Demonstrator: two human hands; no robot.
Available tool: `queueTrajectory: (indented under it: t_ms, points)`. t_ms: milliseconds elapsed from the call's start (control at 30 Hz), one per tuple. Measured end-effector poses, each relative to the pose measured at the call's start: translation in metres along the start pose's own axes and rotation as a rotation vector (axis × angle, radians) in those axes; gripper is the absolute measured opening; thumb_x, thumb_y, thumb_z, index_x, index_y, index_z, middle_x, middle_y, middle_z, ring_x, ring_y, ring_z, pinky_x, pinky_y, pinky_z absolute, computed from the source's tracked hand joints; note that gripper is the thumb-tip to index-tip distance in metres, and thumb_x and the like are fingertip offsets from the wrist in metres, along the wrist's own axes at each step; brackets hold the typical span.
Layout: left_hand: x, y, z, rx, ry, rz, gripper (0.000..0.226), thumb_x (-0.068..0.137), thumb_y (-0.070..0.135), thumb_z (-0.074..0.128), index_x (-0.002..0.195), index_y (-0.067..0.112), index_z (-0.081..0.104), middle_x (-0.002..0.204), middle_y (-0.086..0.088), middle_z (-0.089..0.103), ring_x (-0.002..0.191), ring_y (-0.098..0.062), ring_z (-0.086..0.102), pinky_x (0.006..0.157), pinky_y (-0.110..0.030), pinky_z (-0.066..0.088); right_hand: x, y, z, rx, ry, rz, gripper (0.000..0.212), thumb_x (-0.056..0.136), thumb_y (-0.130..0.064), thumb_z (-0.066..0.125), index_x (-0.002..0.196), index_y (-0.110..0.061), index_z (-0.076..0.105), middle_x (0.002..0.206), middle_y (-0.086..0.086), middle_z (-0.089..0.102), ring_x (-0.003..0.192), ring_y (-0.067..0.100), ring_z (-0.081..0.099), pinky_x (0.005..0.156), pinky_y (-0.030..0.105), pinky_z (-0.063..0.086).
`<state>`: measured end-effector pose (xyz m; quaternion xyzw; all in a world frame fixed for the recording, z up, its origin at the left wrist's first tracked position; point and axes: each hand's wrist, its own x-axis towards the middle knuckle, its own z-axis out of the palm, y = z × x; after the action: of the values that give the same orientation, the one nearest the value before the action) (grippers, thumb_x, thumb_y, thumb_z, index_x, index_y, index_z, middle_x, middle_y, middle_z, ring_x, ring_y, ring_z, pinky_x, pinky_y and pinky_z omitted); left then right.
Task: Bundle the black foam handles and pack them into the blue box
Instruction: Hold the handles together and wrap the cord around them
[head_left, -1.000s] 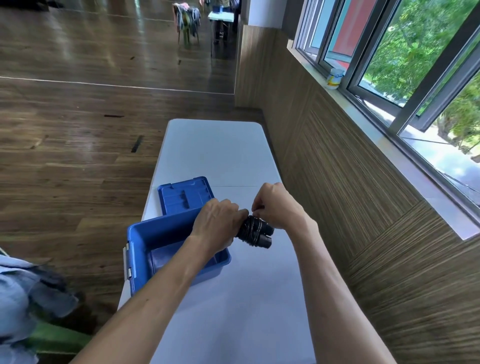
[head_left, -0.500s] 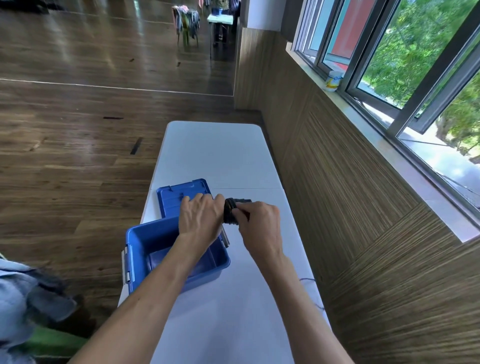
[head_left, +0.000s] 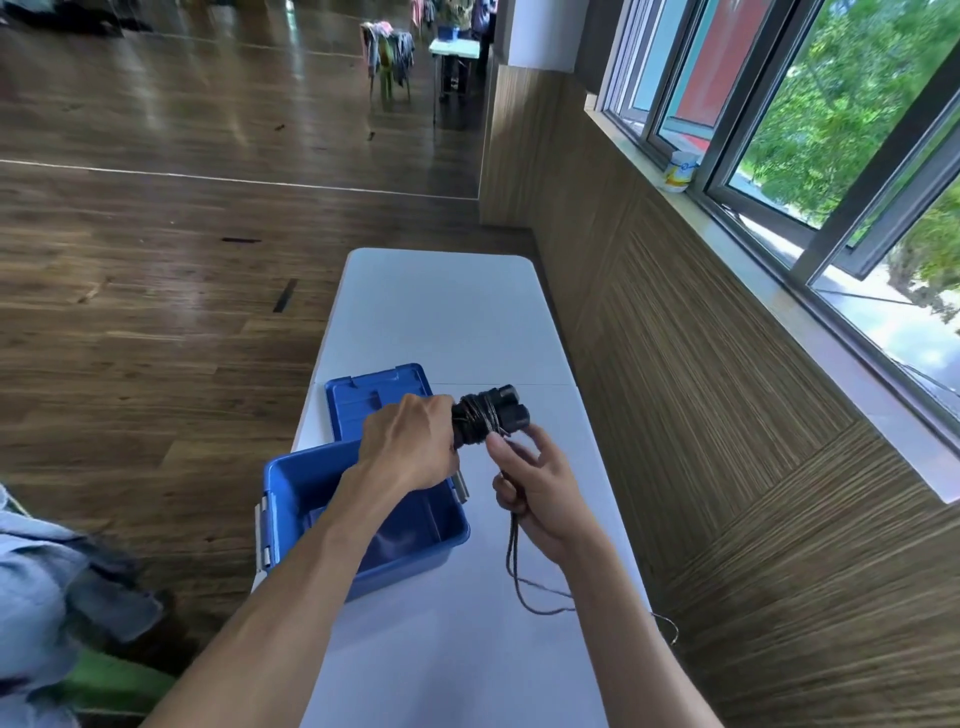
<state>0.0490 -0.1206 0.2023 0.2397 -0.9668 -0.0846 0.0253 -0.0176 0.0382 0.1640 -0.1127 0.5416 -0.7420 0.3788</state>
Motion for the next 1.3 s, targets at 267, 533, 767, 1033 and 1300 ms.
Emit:
queueTrajectory:
  t_ms: [267, 533, 767, 1033, 1300]
  points:
    - [0.0, 0.01, -0.015, -0.334, -0.389, 0.066, 0.035, 0.077, 0.039, 0.08, 0.095, 0.013, 0.066, 0.078, -0.004, 0.074, 0.074, -0.02, 0.072, 0.068, -0.04, 0.059, 0.003, -0.015, -0.012, 0.008, -0.209, -0.103, 0.067, 0.078, -0.027, 0.086, 0.136, -0.02, 0.054, 0.115, 0.008, 0.068, 0.059, 0.013, 0.05, 0.051, 0.018, 0.039]
    - [-0.006, 0.0, -0.014, -0.508, -0.139, 0.069, 0.059, 0.072, 0.05, 0.086, 0.118, 0.028, 0.057, 0.1, 0.006, 0.069, 0.09, -0.013, 0.066, 0.071, -0.025, 0.052, 0.002, -0.029, -0.006, 0.095, 0.084, -0.14, 0.019, 0.088, -0.021, 0.076, 0.092, -0.012, 0.059, 0.075, -0.001, 0.061, 0.047, 0.01, 0.03, 0.048, 0.021, 0.02]
    - [-0.025, 0.005, 0.011, -0.682, 0.127, 0.182, 0.061, 0.083, 0.07, 0.065, 0.133, 0.04, 0.05, 0.088, 0.01, 0.069, 0.075, -0.01, 0.069, 0.07, -0.028, 0.06, 0.002, -0.029, 0.001, 0.113, 0.219, -0.085, 0.026, 0.088, -0.024, 0.079, 0.094, -0.008, 0.059, 0.07, 0.002, 0.056, 0.046, 0.01, 0.027, 0.042, 0.019, 0.022]
    - [-0.021, 0.004, 0.022, -1.018, 0.323, 0.013, 0.036, 0.081, 0.056, 0.073, 0.098, 0.024, 0.079, 0.069, 0.013, 0.074, 0.06, -0.011, 0.072, 0.054, -0.029, 0.06, 0.002, -0.022, 0.014, 0.09, 0.144, -0.102, 0.033, 0.091, -0.031, 0.076, 0.101, -0.003, 0.062, 0.079, 0.008, 0.052, 0.051, 0.011, 0.035, 0.042, 0.018, 0.028]
    - [-0.014, -0.001, 0.022, -1.019, 0.368, -0.112, 0.039, 0.077, 0.066, 0.075, 0.089, 0.031, 0.065, 0.072, 0.005, 0.075, 0.063, -0.018, 0.074, 0.056, -0.044, 0.061, 0.003, -0.027, 0.023, 0.01, 0.184, -0.126, 0.033, 0.09, -0.034, 0.077, 0.102, -0.005, 0.064, 0.077, 0.003, 0.06, 0.053, 0.012, 0.039, 0.043, 0.019, 0.031]
